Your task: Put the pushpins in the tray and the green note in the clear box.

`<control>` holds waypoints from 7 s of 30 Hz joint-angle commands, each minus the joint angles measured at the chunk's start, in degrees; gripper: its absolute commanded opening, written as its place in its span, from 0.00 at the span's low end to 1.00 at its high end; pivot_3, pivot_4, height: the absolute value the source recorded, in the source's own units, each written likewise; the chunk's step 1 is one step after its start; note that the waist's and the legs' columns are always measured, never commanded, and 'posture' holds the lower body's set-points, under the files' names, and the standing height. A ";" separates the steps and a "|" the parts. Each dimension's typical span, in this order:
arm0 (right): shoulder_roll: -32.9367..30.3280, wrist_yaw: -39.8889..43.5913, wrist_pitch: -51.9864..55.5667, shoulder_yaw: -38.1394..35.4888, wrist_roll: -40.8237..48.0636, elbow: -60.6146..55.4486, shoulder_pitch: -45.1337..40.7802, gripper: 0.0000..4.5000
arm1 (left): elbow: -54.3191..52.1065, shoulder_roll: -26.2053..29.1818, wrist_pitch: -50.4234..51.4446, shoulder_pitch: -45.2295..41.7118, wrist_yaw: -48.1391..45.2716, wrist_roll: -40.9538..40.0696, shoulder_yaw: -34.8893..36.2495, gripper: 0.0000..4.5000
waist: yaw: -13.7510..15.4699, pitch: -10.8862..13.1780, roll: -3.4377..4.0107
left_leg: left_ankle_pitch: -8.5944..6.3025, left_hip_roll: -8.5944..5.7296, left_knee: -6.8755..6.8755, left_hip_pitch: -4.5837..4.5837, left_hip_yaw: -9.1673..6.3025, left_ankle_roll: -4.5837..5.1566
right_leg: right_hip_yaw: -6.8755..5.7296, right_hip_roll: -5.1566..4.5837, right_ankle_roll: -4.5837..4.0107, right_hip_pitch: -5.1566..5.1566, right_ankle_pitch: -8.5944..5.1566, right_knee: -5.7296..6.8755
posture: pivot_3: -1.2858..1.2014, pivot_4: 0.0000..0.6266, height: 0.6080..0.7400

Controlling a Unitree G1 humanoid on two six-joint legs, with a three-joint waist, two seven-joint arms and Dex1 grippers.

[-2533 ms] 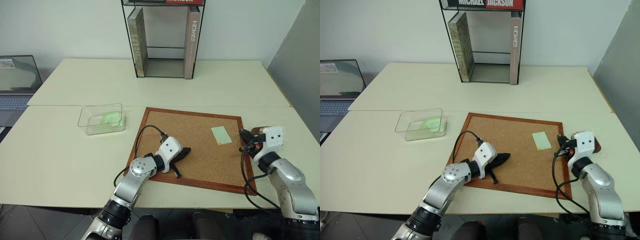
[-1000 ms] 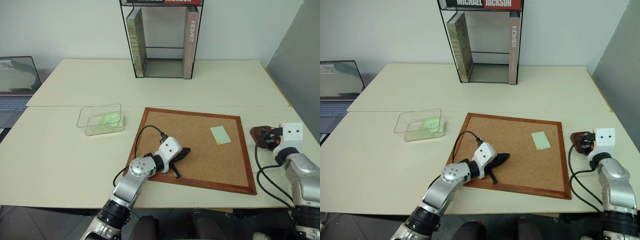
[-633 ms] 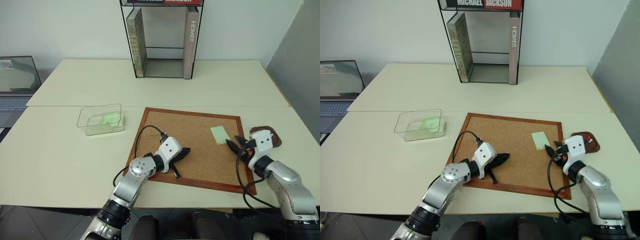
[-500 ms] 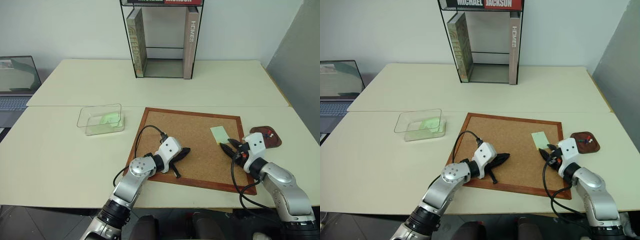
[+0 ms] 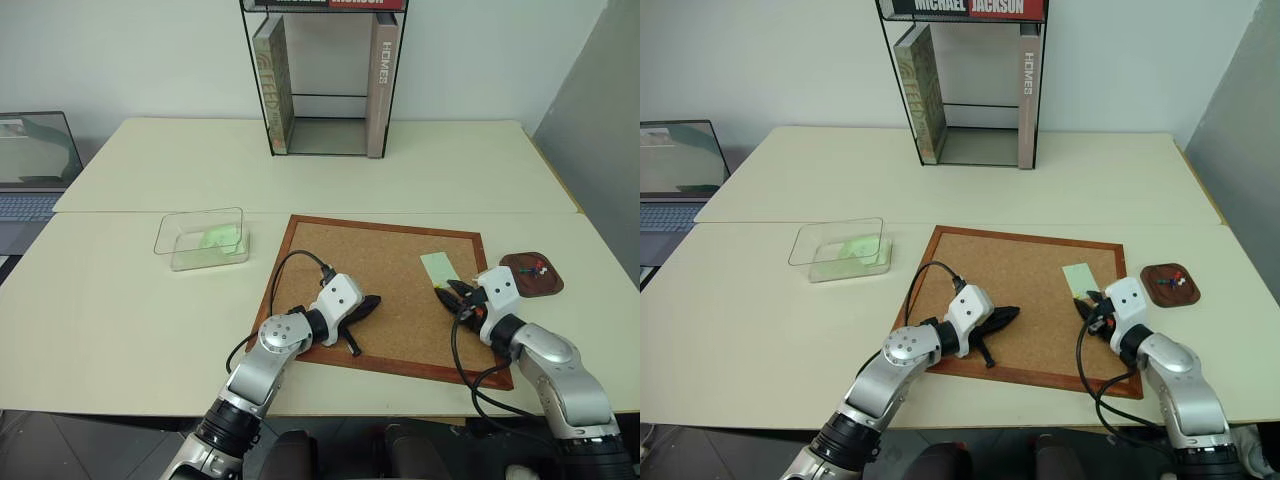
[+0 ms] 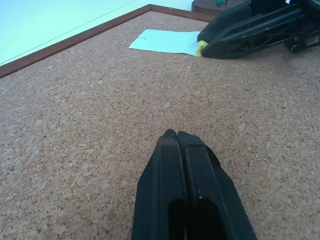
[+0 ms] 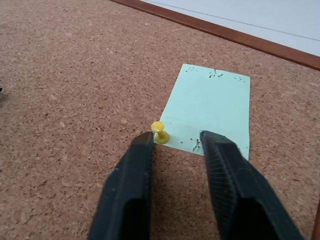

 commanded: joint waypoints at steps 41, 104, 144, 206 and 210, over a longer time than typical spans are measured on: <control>-3.83 2.72 0.08 -2.18 2.39 -11.02 -6.82 0.00 | -4.89 -2.22 7.91 -7.02 -3.75 -12.12 9.17 0.29 | 0.05 0.20 -0.28 | 0.01 -0.02 0.04 -0.20 -0.05 -0.01 | -0.04 0.00 0.01 -0.14 0.01 0.01 | 0.52 0.24 1.00; -0.68 -0.65 8.49 -2.82 7.89 -16.50 -12.69 0.00 | 23.88 -17.03 2.08 -25.08 7.17 -2.45 6.72 0.00 | 0.10 0.22 -0.33 | 0.12 -0.07 0.11 -0.34 -0.12 -0.21 | -0.11 -0.03 -0.26 -0.21 0.17 0.03 | 0.52 0.24 1.00; -15.77 -7.47 11.19 -7.64 -8.71 15.51 -12.61 0.28 | -3.82 -7.26 16.54 -14.78 7.69 -3.99 8.18 0.00 | 0.04 0.20 -0.29 | 0.18 -0.07 0.13 -0.22 0.00 -0.31 | 0.02 -0.04 -0.29 -0.18 0.18 0.20 | 0.52 0.24 1.00; 4.62 16.52 12.11 19.52 3.25 -3.02 -36.79 0.47 | -1.72 30.80 24.68 -8.87 5.51 -7.28 36.01 0.42 | -0.20 0.72 -0.92 | 0.18 0.00 0.53 -1.16 -0.15 -0.32 | -0.17 -0.18 -0.54 -1.46 0.23 1.10 | 0.52 0.24 1.00; 4.57 15.80 12.49 19.25 3.33 -3.64 -36.25 0.47 | -2.26 30.09 24.26 -9.67 5.88 -8.03 36.77 0.58 | -0.19 0.73 -0.92 | 0.17 0.02 0.81 -1.16 -0.17 -0.31 | -0.18 -0.16 -0.55 -1.40 0.24 1.23 | 0.52 0.24 1.00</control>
